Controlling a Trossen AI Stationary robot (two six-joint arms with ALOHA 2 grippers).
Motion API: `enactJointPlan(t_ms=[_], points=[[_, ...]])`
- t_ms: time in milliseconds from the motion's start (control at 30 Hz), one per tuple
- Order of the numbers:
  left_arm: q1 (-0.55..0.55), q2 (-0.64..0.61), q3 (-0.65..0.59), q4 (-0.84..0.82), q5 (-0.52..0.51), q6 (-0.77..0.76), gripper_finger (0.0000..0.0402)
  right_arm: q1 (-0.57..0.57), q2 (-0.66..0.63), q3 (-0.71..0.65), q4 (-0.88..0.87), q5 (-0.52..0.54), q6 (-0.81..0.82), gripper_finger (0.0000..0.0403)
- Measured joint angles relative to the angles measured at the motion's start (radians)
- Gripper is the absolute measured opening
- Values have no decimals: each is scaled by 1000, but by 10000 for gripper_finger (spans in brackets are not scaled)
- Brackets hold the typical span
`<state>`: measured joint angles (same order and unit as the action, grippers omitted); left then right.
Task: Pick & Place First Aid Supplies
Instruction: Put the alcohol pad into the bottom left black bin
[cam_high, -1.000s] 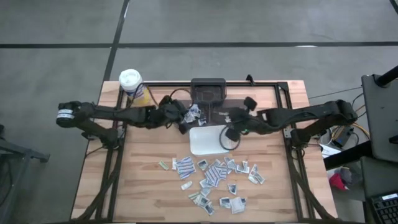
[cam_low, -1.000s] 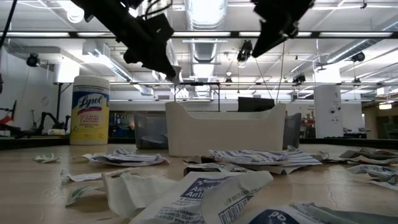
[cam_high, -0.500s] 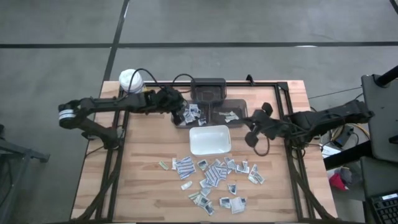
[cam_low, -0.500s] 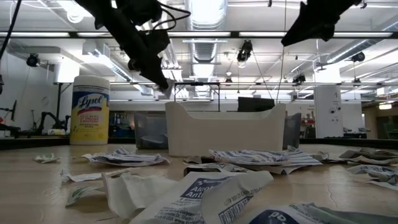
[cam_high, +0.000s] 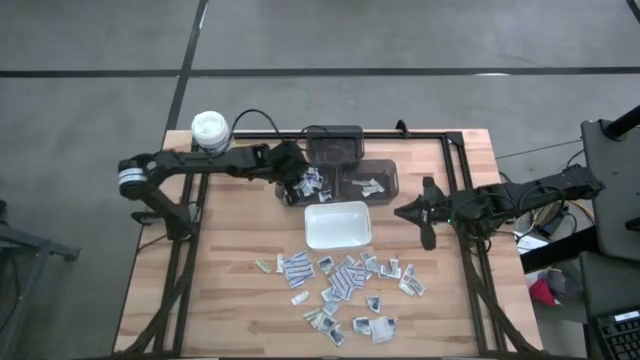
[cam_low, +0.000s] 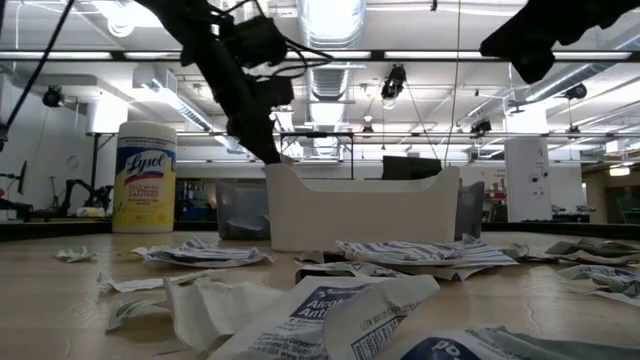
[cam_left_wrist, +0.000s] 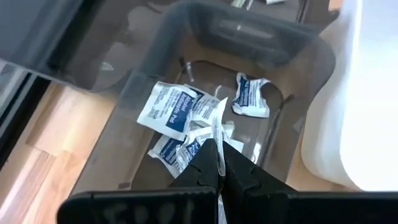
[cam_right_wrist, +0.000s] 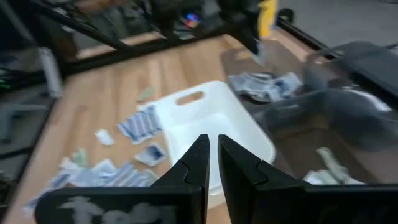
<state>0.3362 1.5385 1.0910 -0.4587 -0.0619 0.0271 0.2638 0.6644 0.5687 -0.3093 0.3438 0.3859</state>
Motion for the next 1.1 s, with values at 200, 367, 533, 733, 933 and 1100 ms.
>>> enactJointPlan(t_ms=[200,367,533,733,933,1100], points=[[12,137,162,-160,2,56,0,0,-97,-102,150,-15,7,31],[25,229,280,-258,2,100,0,0,-125,-128,185,-15,7,31],[38,301,350,-327,1,112,0,0,-125,-129,189,-15,7,31],[49,328,359,-332,9,110,0,0,-125,-128,189,-15,7,31],[57,329,344,-340,44,100,0,0,-125,-124,189,-14,7,31],[57,330,337,-331,45,94,6,0,-124,-124,189,-13,7,31]])
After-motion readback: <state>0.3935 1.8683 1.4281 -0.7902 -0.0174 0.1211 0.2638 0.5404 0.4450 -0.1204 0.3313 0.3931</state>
